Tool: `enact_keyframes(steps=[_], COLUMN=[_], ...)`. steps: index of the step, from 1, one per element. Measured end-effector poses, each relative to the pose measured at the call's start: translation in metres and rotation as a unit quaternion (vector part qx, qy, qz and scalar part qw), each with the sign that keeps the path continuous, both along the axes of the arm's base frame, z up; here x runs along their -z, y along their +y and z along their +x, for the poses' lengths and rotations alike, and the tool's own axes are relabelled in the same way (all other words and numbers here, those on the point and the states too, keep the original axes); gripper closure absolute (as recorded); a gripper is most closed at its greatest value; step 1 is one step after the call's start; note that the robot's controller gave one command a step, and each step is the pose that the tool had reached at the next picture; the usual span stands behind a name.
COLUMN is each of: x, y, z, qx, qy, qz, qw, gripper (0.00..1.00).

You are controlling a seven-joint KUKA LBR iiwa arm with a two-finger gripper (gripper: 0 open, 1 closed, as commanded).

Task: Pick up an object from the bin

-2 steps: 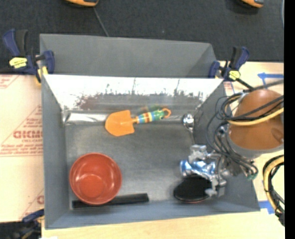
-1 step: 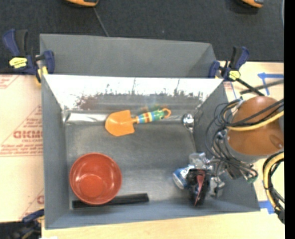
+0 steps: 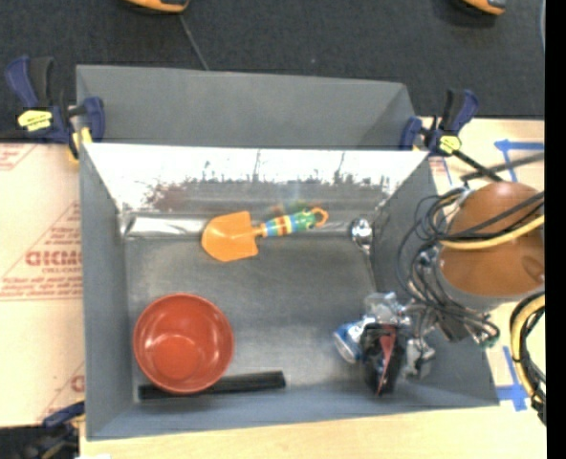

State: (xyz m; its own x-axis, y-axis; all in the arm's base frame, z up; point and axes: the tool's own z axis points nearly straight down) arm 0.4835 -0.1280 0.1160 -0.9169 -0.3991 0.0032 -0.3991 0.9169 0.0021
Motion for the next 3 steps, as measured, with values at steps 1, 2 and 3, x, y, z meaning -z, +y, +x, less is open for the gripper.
enact_keyframes(steps=[1, 2, 3], x=[-0.050, -0.027, -0.015], y=[-0.010, -0.009, -0.013], z=[0.004, 0.006, 0.003], qx=[-0.034, 0.083, 0.135], qy=[0.0002, 0.0017, 0.0032], qz=[0.000, 0.000, 0.000], qw=[0.9994, 0.9965, 0.9908], gripper=[1.00, 1.00, 1.00])
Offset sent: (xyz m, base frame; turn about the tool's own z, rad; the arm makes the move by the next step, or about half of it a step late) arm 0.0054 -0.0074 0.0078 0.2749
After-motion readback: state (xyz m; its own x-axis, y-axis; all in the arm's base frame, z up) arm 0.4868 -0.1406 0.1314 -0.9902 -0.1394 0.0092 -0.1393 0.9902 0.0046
